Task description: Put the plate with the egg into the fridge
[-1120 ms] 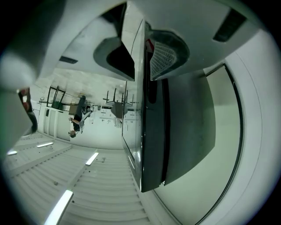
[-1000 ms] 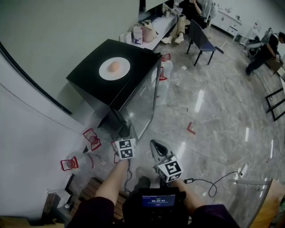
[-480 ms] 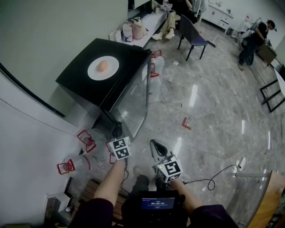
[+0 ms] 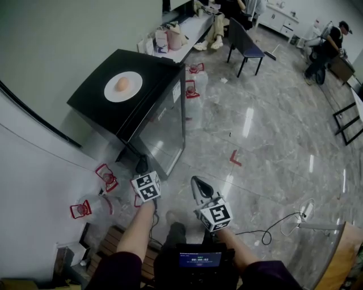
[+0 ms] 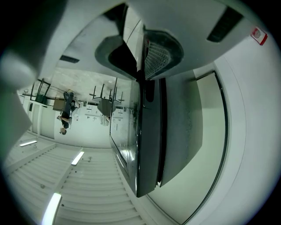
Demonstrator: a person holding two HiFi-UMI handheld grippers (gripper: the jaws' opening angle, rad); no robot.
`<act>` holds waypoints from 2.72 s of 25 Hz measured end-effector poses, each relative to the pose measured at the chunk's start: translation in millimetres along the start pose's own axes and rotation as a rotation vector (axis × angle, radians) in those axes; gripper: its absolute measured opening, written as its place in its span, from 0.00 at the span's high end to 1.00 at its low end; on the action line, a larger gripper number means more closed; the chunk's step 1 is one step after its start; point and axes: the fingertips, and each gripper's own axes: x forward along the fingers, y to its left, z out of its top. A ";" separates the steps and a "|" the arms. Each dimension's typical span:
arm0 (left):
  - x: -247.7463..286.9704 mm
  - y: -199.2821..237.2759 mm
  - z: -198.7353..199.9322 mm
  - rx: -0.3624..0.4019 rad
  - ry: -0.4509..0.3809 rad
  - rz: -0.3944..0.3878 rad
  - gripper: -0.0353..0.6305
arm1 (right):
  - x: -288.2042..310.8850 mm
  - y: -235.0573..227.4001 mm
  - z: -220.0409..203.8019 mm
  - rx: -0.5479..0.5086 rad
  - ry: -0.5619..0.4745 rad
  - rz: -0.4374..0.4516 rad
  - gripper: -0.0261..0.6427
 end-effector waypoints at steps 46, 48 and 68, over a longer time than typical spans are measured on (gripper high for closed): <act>-122.2 -224.3 91.7 0.313 -0.281 -0.218 0.93 | -38.0 -108.0 48.1 -0.175 0.028 0.302 0.95; -126.7 -198.0 119.4 0.403 -0.291 -0.239 0.93 | -22.0 -86.3 57.7 -0.281 -0.027 0.323 0.95; 10.8 -1.5 305.6 0.950 0.045 -0.240 0.93 | 164.9 1.2 164.1 -0.826 -0.298 0.453 0.95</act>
